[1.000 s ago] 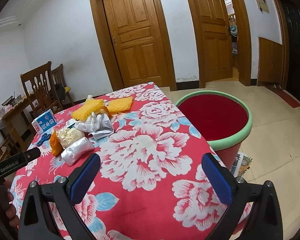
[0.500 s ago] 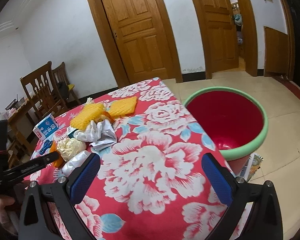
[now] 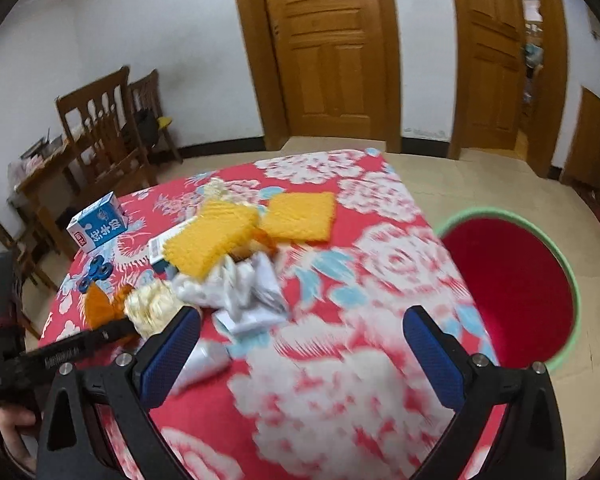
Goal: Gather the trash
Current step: 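Grasp the orange crumpled cloth with the left tool while the right tool grasps the yellow foam net, then carry the orange cloth and yellow foam net over the red bucket with both tools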
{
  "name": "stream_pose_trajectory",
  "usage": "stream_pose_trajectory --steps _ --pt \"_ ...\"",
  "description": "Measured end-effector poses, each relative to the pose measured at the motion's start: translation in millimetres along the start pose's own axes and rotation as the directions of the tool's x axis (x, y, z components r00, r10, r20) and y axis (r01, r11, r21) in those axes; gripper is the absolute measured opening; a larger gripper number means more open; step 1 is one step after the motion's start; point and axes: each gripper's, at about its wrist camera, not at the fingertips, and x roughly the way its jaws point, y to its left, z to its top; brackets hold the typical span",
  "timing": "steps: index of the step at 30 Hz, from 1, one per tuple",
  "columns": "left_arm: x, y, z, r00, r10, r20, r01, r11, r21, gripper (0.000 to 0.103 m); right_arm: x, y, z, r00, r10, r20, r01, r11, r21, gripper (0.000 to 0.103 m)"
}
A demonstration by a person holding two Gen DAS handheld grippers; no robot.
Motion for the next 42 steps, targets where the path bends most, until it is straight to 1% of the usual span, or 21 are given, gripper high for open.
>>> stream_pose_trajectory --steps 6,7,8,9,11,12,14,16,18,20,21,23,25,29,32,37,42 --pt "4.1 1.3 5.7 1.0 -0.009 0.001 0.009 1.0 0.011 0.026 36.8 23.4 25.3 0.999 0.016 -0.034 -0.017 0.999 -0.027 0.103" --pt "4.1 2.6 6.3 1.0 -0.016 -0.001 0.016 1.0 0.008 0.026 41.6 26.5 27.9 0.999 0.022 -0.041 -0.023 0.999 -0.025 0.098" --pt "3.7 3.8 6.5 1.0 -0.023 -0.003 0.023 1.0 0.005 0.026 45.2 29.2 29.7 0.998 0.028 -0.047 -0.029 0.999 -0.024 0.089" --pt "3.8 4.3 6.7 1.0 -0.029 -0.004 0.029 1.0 0.005 0.026 50.4 32.1 31.5 0.998 0.035 -0.059 -0.037 0.999 -0.022 0.084" --pt "5.1 4.1 7.3 0.999 -0.033 -0.007 0.034 0.999 0.016 0.026 60.0 36.6 33.9 0.995 0.047 -0.084 -0.048 0.999 -0.014 0.066" --pt "4.9 4.9 7.5 0.999 -0.035 -0.009 0.035 0.999 0.017 0.026 63.6 38.3 34.6 0.994 0.058 -0.094 -0.059 0.998 -0.01 0.061" --pt "4.3 5.2 7.4 0.999 -0.039 -0.007 0.039 0.999 0.019 0.026 68.4 42.4 34.0 0.992 0.076 -0.103 -0.077 0.997 -0.008 0.045" --pt "3.9 5.7 7.3 0.999 -0.044 -0.004 0.044 0.999 0.018 0.026 68.9 44.4 32.7 0.991 0.094 -0.098 -0.095 0.995 -0.006 0.035" --pt "3.4 7.4 7.2 0.999 -0.051 0.001 0.051 0.999 0.009 0.025 67.2 44.8 31.8 0.989 0.109 -0.098 -0.109 0.994 0.007 0.032" --pt "3.0 8.0 7.2 0.999 -0.047 0.002 0.047 0.999 0.005 0.021 64.0 44.1 31.6 0.988 0.125 -0.09 -0.124 0.992 0.017 0.02" --pt "2.6 8.5 6.9 0.999 -0.049 0.001 0.049 0.999 0.001 0.021 60.1 42.9 31.4 0.989 0.128 -0.078 -0.127 0.992 0.022 0.017" --pt "1.0 8.5 5.4 0.998 -0.056 -0.002 0.056 0.998 -0.006 0.019 52.0 42.1 32.1 0.989 0.137 -0.055 -0.136 0.99 0.023 0.014" --pt "-2.3 6.5 3.3 0.998 -0.055 0.0 0.055 0.998 -0.011 0.019 39.7 40.5 32.3 0.987 0.156 -0.023 -0.156 0.988 0.023 0.013" --pt "-17.1 -2.8 1.2 0.998 -0.052 0.034 0.051 0.999 0.007 0.019 15.8 34.4 31.8 0.984 0.178 0.024 -0.178 0.983 0.031 0.013" --pt "-31.3 -12.8 0.4 0.997 -0.048 0.063 0.046 0.998 0.032 0.019 1.3 26.1 28.5 0.981 0.187 0.042 -0.189 0.981 0.054 0.013" --pt "-47.0 -29.9 0.8 0.995 -0.044 0.091 0.039 0.997 0.062 0.019 -22.0 4.8 19.1 0.979 0.189 0.073 -0.195 0.975 0.103 0.013" --pt "-50.8 -52.6 1.6 0.994 -0.07 0.079 0.062 0.994 0.092 0.019 -43.1 -15.6 8.2 0.98 0.169 0.106 -0.183 0.973 0.138 0.013"
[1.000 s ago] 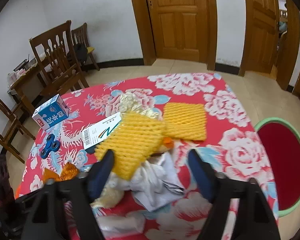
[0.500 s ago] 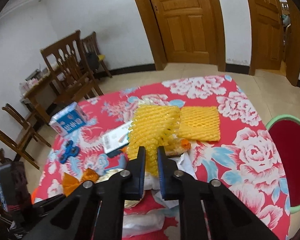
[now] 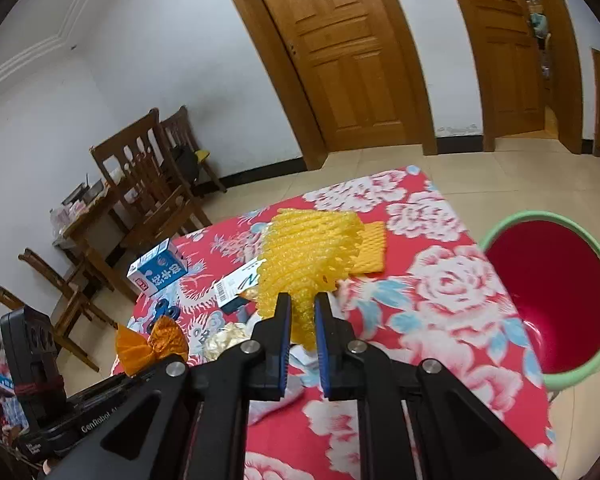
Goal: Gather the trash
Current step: 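Carry the orange cloth and yellow foam net over the red bucket with both tools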
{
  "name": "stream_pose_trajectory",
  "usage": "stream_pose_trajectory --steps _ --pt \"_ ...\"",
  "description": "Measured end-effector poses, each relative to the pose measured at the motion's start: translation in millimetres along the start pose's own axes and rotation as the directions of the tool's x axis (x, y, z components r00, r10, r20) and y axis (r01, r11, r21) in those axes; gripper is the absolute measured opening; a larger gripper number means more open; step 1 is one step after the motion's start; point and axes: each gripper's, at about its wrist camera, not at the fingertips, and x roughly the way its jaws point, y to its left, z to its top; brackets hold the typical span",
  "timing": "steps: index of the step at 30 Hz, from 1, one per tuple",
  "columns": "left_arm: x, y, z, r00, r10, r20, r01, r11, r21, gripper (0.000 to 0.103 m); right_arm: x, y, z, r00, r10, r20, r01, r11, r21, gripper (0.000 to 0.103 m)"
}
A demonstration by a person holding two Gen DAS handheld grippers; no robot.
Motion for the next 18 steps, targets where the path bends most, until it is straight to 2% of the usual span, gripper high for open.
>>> stream_pose_trajectory --steps 10,18 --pt "13.9 -65.8 2.3 0.998 -0.046 -0.036 0.049 0.993 0.104 0.019 -47.8 -48.8 -1.3 0.994 -0.059 0.091 0.052 0.996 0.073 0.013" --pt "42.5 -123.7 3.8 0.994 -0.068 -0.084 0.083 0.979 0.186 0.019 -64.3 -103.9 -6.6 0.985 -0.136 0.107 0.119 0.981 0.152 0.014"
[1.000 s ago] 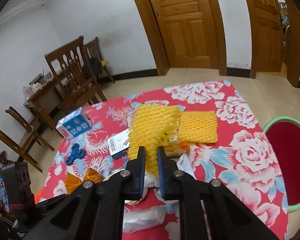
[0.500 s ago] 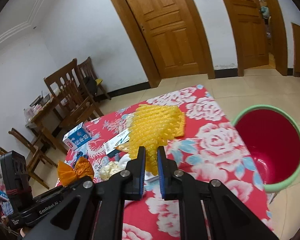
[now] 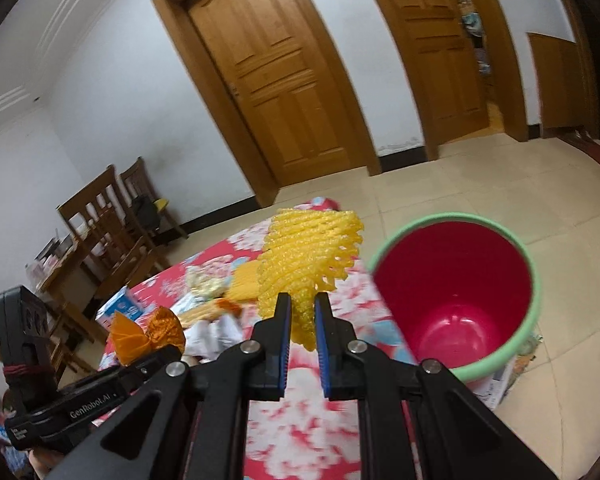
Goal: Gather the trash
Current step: 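Carry the orange cloth and yellow foam net over the red bucket with both tools, then open the left tool to drop the orange cloth while the right tool drops the foam net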
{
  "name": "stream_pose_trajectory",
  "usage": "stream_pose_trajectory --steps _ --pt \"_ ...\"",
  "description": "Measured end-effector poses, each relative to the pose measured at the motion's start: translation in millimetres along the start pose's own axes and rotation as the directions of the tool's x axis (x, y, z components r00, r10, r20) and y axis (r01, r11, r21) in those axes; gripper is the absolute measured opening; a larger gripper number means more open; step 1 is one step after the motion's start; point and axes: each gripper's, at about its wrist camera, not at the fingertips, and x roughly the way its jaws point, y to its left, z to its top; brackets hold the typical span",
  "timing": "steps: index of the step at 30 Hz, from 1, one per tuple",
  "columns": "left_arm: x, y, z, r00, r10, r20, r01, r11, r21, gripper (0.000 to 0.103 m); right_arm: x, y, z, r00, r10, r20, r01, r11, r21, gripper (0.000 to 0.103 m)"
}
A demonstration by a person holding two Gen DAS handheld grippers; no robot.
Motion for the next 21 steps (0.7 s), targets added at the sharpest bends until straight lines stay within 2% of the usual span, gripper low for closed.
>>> stream_pose_trajectory --steps 9,21 --pt "54.2 -60.8 15.9 0.997 -0.05 -0.062 0.057 0.991 0.123 0.019 14.6 -61.6 -3.8 0.996 -0.08 -0.033 0.083 0.991 0.1 0.014" --pt "142.2 -101.5 22.3 0.985 -0.055 -0.165 0.088 0.976 0.2 0.019 42.4 -123.2 -14.7 0.981 -0.157 -0.115 0.176 0.968 0.18 0.015"
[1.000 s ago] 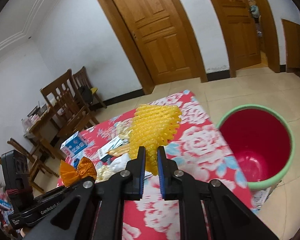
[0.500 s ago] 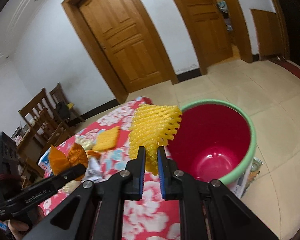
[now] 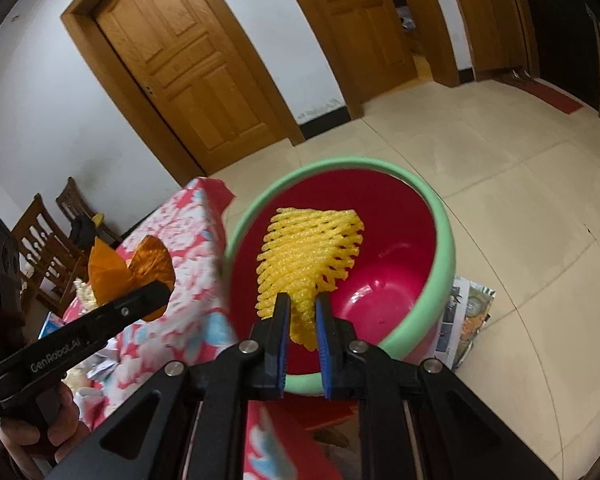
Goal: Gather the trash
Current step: 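Open the left tool to drop the orange cloth while the right tool drops the foam net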
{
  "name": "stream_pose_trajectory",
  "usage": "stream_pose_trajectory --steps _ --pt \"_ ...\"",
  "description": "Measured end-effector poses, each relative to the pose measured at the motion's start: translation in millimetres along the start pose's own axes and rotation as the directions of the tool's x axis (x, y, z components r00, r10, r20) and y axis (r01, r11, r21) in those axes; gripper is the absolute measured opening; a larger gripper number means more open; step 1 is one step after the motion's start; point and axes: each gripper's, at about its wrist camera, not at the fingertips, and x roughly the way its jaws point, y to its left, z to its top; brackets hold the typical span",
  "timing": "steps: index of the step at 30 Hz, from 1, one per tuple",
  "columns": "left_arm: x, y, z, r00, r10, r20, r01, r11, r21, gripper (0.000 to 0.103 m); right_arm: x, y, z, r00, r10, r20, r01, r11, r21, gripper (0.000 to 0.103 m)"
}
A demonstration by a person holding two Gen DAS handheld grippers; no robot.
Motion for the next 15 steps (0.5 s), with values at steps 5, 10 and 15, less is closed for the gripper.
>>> stream_pose_trajectory --steps 5,10,15 --pt "26.0 -8.7 8.4 0.999 0.016 -0.036 -0.015 1.0 0.026 0.02 7.4 -11.3 0.2 1.0 -0.011 -0.022 0.012 1.0 0.023 0.018" --pt "39.9 -9.1 13.2 0.998 0.021 -0.064 -0.02 1.0 0.014 0.039 7.9 -15.6 0.7 0.999 -0.003 -0.032 0.004 0.999 0.039 0.019" --pt "41.4 -8.0 13.4 0.997 0.05 -0.057 -0.049 0.999 0.015 0.043 7.9 -17.1 0.9 0.999 -0.008 -0.036 0.01 0.999 0.045 0.026"
